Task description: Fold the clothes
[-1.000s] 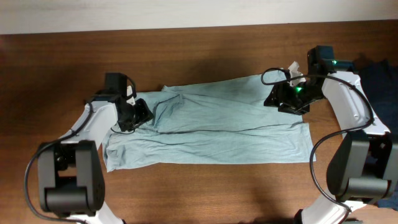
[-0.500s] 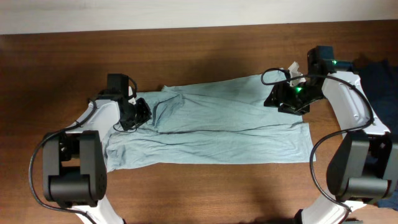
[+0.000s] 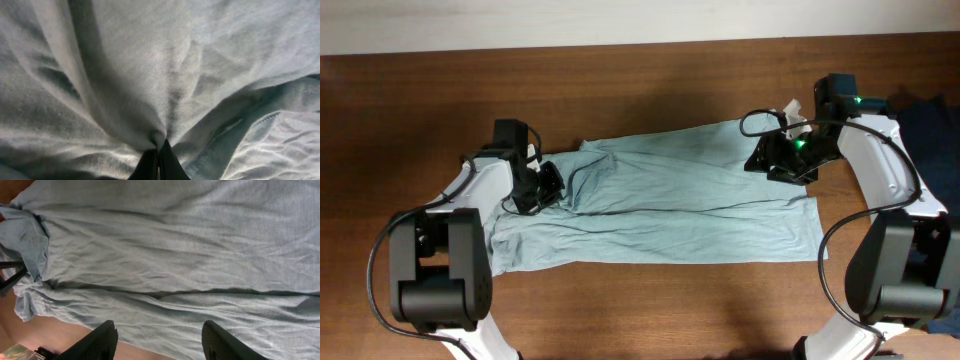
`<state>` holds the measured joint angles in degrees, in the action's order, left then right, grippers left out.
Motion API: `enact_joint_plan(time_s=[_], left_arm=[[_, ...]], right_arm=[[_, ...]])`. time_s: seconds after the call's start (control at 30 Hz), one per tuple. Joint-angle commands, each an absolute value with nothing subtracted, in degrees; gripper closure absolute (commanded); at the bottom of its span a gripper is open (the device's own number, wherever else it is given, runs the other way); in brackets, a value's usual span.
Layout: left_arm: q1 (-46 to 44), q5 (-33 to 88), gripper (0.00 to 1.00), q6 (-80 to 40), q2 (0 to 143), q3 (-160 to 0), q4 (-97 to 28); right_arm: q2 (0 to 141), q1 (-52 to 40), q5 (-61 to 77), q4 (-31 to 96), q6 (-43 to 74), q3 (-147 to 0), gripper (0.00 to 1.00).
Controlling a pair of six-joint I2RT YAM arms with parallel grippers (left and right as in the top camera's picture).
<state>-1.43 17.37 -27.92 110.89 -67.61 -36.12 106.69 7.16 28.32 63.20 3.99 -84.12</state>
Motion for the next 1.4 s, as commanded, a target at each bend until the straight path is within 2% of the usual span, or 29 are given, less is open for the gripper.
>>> enact_joint_plan(time_s=[0.0,0.57,0.67,0.73,0.8,1.1,1.37], left_arm=[[-1.0,15.8,0.99,-26.0,109.2,-69.8,-36.9],[-0.6,11.5,0.93,-22.5,108.2,-72.5,-36.7],[-0.6,11.6,0.93,-22.6,108.2,-72.5,-36.7],[-0.6,11.6,0.97,-22.5,108.1,-72.5,-37.0],[-0.6,11.6,1.00,-22.2,107.9,-72.6,-37.9],[0.0,9.7,1.00,-19.6,104.3,-74.8,-47.3],[2.9,2.2,1.00,-17.8,101.9,-74.8,-51.3]], right_arm=[[106.0,7.5,27.8,63.3,3.2,-84.7,0.41],[106.0,7.5,27.7,63.3,3.2,-84.7,0.41],[106.0,7.5,27.7,63.2,3.2,-84.7,0.41],[106.0,7.5,27.7,63.2,3.2,-84.7,0.41],[106.0,7.5,27.7,63.2,3.2,-84.7,0.41],[106.0,7.5,27.1,63.2,3.2,-84.7,0.41],[106.1,7.5,27.1,63.0,3.2,-84.7,0.41]])
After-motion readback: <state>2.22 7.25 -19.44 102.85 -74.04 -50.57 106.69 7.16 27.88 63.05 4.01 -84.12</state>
